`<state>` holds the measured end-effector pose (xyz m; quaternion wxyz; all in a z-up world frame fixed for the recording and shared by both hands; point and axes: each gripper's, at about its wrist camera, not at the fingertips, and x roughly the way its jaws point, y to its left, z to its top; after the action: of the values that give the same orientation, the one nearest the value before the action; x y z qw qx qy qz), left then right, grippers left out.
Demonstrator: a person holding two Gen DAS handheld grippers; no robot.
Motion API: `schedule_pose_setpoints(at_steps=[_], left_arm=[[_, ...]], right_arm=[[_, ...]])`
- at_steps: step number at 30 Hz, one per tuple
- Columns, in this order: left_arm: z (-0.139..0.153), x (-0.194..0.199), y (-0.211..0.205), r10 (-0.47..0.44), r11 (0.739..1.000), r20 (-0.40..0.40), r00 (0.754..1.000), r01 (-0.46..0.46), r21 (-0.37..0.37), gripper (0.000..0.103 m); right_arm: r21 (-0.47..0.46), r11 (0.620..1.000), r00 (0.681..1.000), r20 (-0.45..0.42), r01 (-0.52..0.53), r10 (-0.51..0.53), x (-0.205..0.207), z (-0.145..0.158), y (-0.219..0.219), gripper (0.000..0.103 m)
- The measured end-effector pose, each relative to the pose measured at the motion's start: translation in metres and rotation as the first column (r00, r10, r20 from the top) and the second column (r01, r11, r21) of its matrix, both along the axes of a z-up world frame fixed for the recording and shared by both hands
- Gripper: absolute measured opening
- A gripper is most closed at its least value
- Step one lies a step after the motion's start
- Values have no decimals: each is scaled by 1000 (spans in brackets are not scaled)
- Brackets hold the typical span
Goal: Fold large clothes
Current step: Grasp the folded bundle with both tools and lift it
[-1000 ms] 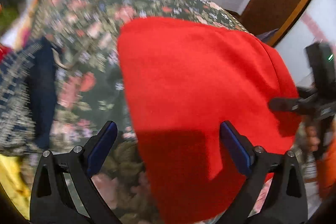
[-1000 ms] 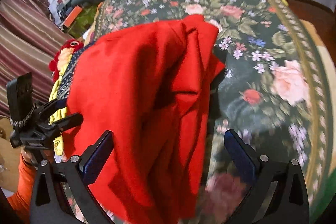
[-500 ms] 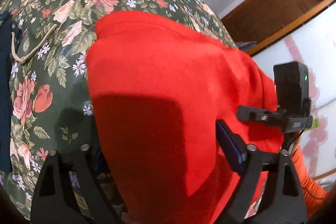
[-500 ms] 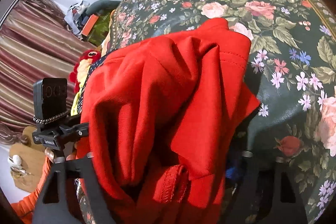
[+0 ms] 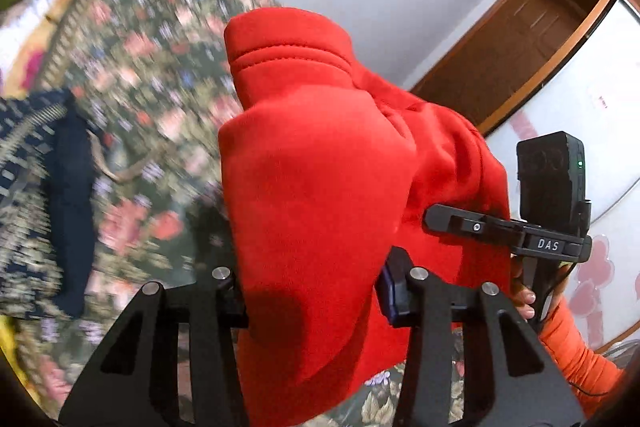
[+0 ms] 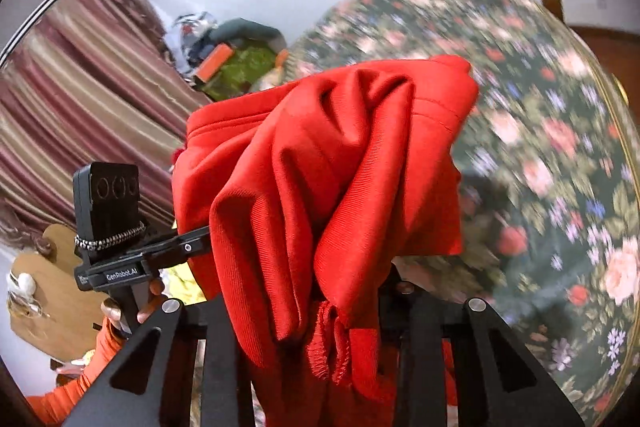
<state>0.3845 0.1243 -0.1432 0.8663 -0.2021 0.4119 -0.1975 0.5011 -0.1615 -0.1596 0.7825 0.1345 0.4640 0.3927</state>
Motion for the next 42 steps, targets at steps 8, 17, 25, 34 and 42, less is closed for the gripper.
schedule_pose_setpoints(at_steps=[8, 17, 25, 34, 42], left_arm=[[63, -37, 87, 103, 993, 105, 989, -108, 51, 45], [57, -36, 202, 251, 956, 59, 966, -257, 142, 46], [-29, 8, 296, 394, 917, -156, 906, -376, 135, 49], [-79, 21, 312, 429, 900, -189, 883, -400, 173, 85], [-54, -20, 270, 382, 847, -36, 924, -334, 414, 93]], right_arm=[[52, 996, 993, 98, -75, 70, -24, 48, 100, 29], [103, 985, 990, 28, -141, 138, 3, 19, 241, 29], [103, 986, 981, -132, -131, 144, 47, -75, 338, 29], [-131, 989, 990, -133, -62, 45, 87, -130, 332, 76], [-237, 962, 989, 28, -133, 144, 42, -92, 315, 83]])
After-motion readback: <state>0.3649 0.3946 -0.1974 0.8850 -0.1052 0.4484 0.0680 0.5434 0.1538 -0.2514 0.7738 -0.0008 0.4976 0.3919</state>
